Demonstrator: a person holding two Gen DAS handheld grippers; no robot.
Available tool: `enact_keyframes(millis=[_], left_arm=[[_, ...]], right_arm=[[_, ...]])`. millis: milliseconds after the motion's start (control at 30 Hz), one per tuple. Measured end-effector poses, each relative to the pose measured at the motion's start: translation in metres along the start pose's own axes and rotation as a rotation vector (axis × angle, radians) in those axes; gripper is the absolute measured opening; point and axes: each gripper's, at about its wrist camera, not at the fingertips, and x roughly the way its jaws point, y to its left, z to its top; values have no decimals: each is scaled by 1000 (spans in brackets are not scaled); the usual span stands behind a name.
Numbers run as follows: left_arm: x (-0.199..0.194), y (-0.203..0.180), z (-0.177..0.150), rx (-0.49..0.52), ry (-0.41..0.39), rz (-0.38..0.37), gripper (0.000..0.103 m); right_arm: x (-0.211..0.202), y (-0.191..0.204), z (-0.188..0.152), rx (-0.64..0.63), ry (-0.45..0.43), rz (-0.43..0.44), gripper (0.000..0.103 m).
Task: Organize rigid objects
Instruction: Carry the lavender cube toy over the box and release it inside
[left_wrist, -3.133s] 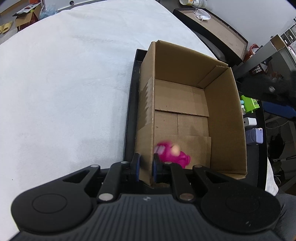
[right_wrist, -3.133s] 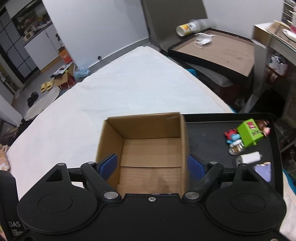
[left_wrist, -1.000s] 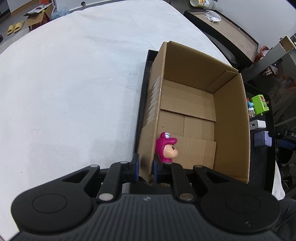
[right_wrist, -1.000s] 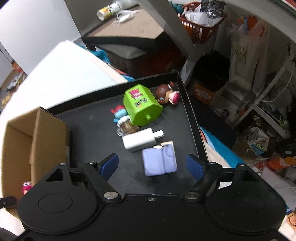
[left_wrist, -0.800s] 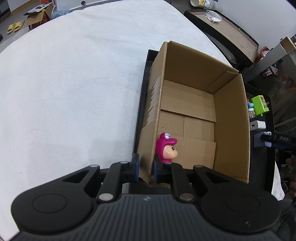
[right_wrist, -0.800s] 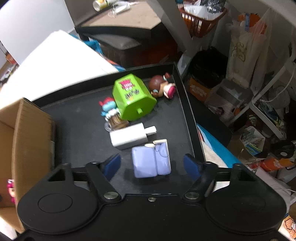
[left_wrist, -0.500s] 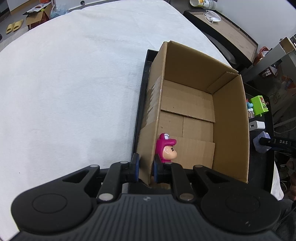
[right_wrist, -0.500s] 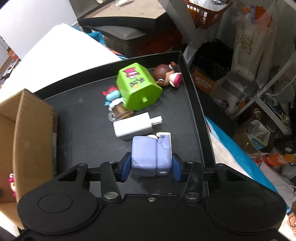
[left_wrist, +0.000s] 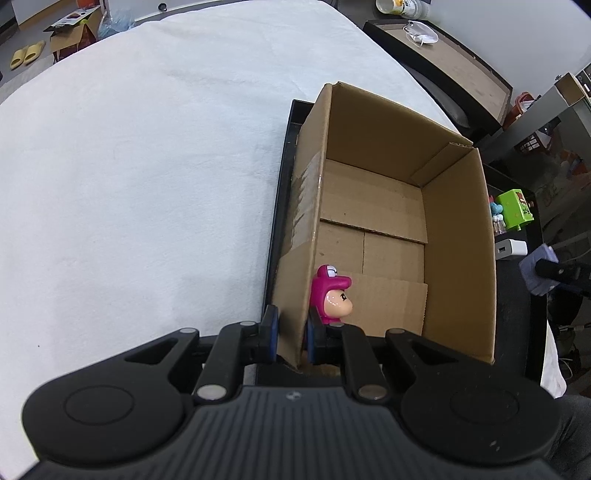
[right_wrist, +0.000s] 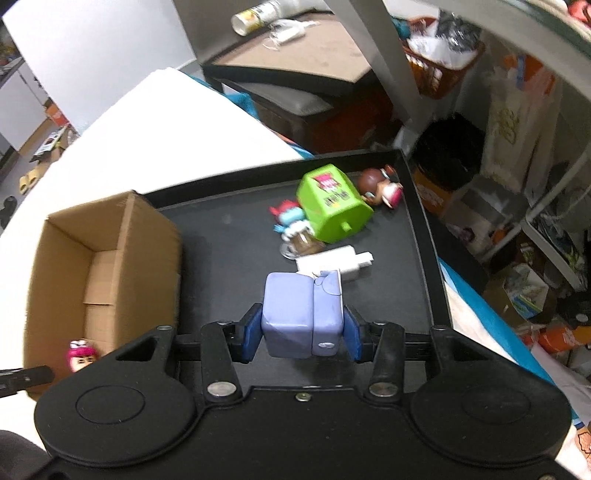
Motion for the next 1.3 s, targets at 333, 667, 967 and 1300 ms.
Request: enact_keyframes(millis=[333, 667, 967, 1300], left_arm=[[-4, 2, -1, -1, -9, -18, 14], [-8, 8, -2, -8, -15, -42, 14], [-8, 10, -2, -7, -16, -59, 14], [-8, 11, -2, -9, -16, -70, 14]], right_arm=[[-32, 34, 11, -25, -59, 56, 44], [-45, 67, 16, -58, -98, 77, 44], [-50, 97, 17, -94, -108, 99, 44], [-44, 133, 17, -148, -95, 118, 44]])
